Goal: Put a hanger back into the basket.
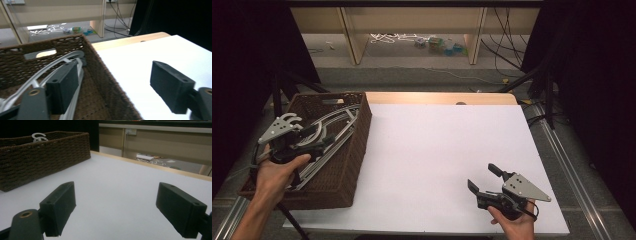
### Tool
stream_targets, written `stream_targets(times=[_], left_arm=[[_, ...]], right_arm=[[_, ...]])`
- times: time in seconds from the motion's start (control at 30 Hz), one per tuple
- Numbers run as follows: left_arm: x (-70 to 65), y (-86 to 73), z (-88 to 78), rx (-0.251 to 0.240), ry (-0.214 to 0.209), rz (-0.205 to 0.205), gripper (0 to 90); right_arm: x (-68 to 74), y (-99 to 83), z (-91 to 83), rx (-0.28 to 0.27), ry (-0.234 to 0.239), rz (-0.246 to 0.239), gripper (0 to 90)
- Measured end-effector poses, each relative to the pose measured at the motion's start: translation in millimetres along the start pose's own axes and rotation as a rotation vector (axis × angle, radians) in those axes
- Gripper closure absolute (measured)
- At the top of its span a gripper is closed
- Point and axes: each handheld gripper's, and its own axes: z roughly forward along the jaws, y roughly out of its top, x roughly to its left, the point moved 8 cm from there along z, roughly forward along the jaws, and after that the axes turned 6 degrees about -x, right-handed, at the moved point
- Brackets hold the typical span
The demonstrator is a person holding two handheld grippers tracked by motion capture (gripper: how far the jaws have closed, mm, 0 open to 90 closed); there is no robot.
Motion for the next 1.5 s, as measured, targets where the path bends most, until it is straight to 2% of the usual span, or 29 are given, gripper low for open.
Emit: stream_targets(times=[0.1,0.13,0.17,0.27,0.43,0.63,0.77,0.87,0.97,1.0,1.07,1.3,1.5], left_arm=[[-10.6,-2.9,1.9,-0.021,-0.021,-0.012,20.1],[-13.7,-4.0,2.5,-0.025,-0.029,-0.013,20.1],[-16.8,-4.9,3.1,-0.030,-0.033,-0.018,19.7],[-25.0,-6.2,5.8,-0.064,-0.049,-0.040,18.8],[-41.5,-11.1,10.7,-0.077,-0.077,-0.040,17.5],[-63.0,-12.8,14.5,-0.103,-0.101,-0.039,17.4],[-81.1,-19.3,17.6,-0.092,-0.136,-0.017,17.3],[-91.4,-24.8,19.5,-0.084,-0.158,-0.010,17.2],[-98.4,-28.6,19.8,-0.088,-0.166,0.009,17.2],[-101.0,-29.9,19.4,-0.084,-0.174,0.017,17.2],[-106.2,-32.4,18.3,-0.090,-0.192,0.013,17.1],[-122.6,-48.0,16.8,-0.093,-0.239,0.042,17.0],[-129.4,-62.2,17.5,-0.100,-0.241,0.079,16.8]], right_arm=[[0.1,-0.3,-0.5,0.005,0.003,0.002,17.0],[0.0,0.2,0.3,-0.007,0.003,0.004,17.0],[-2.1,1.0,0.9,-0.018,0.005,-0.019,17.0],[-3.4,1.7,2.5,-0.035,0.001,-0.013,16.9],[0.5,1.0,2.8,-0.021,0.024,-0.015,16.8],[-0.9,2.4,-0.2,-0.027,0.015,-0.014,16.7],[1.1,2.6,0.9,-0.029,0.025,-0.015,16.6],[0.3,1.3,1.2,-0.017,0.013,-0.015,16.2],[1.4,2.1,0.5,-0.026,0.024,-0.016,16.2],[1.2,2.2,-0.4,-0.024,0.012,-0.017,16.2],[1.6,3.3,-0.8,-0.031,0.012,-0.016,16.1],[3.3,3.4,0.2,-0.028,0.012,-0.016,15.9],[3.0,4.5,0.2,-0.040,0.012,-0.012,15.8]])
